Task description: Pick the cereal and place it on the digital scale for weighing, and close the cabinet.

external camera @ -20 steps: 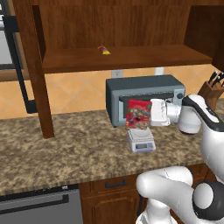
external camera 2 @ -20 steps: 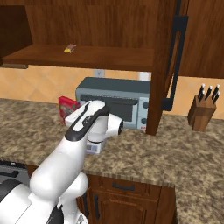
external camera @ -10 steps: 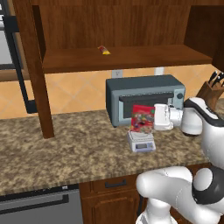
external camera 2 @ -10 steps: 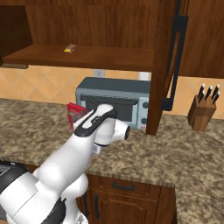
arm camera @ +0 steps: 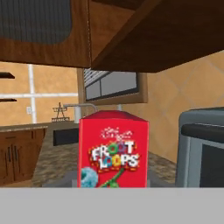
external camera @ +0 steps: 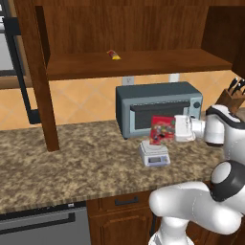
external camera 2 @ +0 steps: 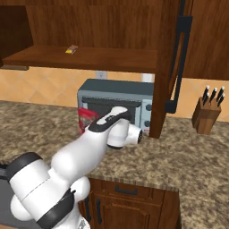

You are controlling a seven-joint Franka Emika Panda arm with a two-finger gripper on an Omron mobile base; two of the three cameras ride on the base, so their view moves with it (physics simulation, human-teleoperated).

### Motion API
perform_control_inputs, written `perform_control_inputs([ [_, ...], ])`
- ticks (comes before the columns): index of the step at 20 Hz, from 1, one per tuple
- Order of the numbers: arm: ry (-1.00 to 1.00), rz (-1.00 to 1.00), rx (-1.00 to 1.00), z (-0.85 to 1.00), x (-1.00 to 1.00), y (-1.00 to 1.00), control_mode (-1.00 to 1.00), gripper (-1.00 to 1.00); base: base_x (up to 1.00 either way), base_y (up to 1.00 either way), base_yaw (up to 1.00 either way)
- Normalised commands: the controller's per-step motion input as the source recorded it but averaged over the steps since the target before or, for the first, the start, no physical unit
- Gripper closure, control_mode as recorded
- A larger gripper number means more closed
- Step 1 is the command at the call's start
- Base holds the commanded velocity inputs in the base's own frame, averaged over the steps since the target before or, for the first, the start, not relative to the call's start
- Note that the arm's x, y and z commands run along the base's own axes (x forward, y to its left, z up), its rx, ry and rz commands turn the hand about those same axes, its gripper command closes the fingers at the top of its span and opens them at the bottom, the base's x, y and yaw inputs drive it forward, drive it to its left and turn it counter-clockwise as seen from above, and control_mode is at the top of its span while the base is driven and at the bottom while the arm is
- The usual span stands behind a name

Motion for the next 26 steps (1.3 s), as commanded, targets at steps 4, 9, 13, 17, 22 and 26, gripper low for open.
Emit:
perform_control_inputs([
  [4, -0.01, 0.0, -0.02, -0.19, 0.01, 0.01, -1.0, 1.0, 0.0, 0.0, 0.0],
  [9, -0.08, 0.0, -0.01, -0.21, 0.09, 0.02, -1.0, 1.0, 0.0, 0.0, 0.0],
  [13, -0.11, 0.01, 0.0, -0.28, 0.14, 0.0, -1.0, 1.0, 0.0, 0.0, 0.0],
  [17, -0.1, 0.01, 0.0, -0.3, 0.08, 0.0, -1.0, 1.0, 0.0, 0.0, 0.0],
  [22, 0.0, 0.0, 0.0, -0.14, 0.15, 0.01, -1.0, 1.0, 0.0, 0.0, 0.0],
  [26, 0.0, 0.0, 0.0, -0.09, 0.31, 0.0, -1.0, 1.0, 0.0, 0.0, 0.0],
])
